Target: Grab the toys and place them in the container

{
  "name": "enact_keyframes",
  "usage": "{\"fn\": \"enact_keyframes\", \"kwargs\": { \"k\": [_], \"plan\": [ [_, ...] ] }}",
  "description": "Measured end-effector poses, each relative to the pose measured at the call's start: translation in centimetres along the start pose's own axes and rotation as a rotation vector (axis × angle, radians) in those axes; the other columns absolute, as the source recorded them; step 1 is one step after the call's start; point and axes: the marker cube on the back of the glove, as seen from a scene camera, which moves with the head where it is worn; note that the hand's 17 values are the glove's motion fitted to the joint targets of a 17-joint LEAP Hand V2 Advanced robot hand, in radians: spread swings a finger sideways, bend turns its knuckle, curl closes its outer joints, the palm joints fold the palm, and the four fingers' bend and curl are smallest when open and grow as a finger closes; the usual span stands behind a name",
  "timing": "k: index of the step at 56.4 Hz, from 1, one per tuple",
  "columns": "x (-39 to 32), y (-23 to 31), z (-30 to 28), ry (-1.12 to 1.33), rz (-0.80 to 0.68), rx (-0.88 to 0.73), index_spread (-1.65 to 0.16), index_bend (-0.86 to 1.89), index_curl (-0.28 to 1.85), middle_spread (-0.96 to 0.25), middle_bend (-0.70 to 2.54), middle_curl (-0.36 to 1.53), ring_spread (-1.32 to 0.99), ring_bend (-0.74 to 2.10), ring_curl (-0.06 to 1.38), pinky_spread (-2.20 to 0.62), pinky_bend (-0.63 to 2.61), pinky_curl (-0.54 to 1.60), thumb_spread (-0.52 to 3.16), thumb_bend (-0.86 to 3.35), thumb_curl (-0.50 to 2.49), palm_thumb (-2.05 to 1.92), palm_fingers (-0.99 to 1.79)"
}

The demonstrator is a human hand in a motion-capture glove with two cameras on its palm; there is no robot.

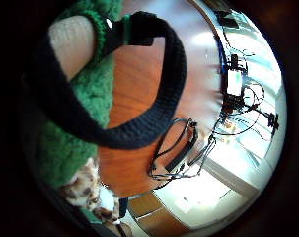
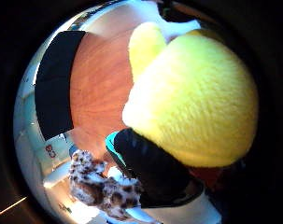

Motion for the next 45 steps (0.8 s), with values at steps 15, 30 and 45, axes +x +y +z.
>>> {"fn": "enact_keyframes", "kwargs": {
  "k": [15, 30, 45],
  "plan": [
    [-0.9, -0.6, -0.5, 0.001, -0.019, 0.142, -0.33, 0.87, 0.54, -0.09, 0.16, 0.16, -0.05, 0.22, 0.12, -0.10, 0.97, 0.36, 1.26, -0.08, 0.08, -0.13, 0.26],
    [-1.6, -1.1, -1.1, -0.025, -0.070, 0.281, -0.19, 0.86, 0.64, -0.15, 0.28, 0.25, -0.16, 0.54, 0.24, -0.28, 0.99, 0.40, 1.57, 0.00, 0.10, -0.03, 0.64],
    [-1.6, -1.5, -2.9, -0.080, -0.061, 0.286, -0.07, 0.88, 0.76, -0.19, 0.45, 0.36, -0.23, 0.77, 0.36, -0.35, 1.03, 0.47, 1.66, 0.07, 0.14, 0.02, 0.69]
  ]
}}
